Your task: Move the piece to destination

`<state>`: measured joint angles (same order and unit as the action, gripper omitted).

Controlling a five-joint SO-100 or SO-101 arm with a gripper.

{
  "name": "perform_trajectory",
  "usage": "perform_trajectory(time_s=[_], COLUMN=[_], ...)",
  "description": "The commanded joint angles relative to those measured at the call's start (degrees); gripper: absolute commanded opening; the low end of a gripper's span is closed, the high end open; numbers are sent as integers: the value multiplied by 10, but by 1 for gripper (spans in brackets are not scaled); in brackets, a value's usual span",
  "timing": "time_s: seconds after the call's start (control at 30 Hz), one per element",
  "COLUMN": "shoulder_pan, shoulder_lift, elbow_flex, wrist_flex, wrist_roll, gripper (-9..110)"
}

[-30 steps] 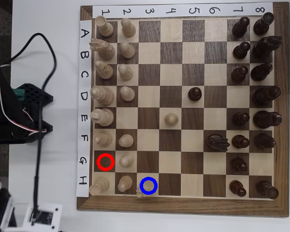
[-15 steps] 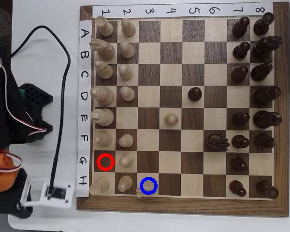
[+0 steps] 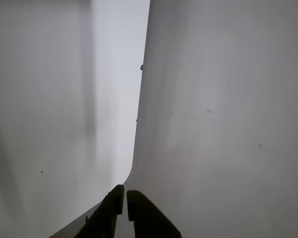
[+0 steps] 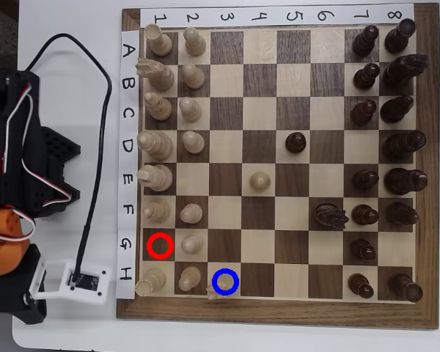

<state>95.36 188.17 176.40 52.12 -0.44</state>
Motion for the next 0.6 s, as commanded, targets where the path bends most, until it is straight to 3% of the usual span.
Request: perform_trajectory(time_s=[0.0,0.57], shoulder_pan=[26,38], shoulder_lift=[80,81], elbow_flex=[28,28], wrist_flex=[95,98], wrist_roll=[-23,-13], gripper=[0,0])
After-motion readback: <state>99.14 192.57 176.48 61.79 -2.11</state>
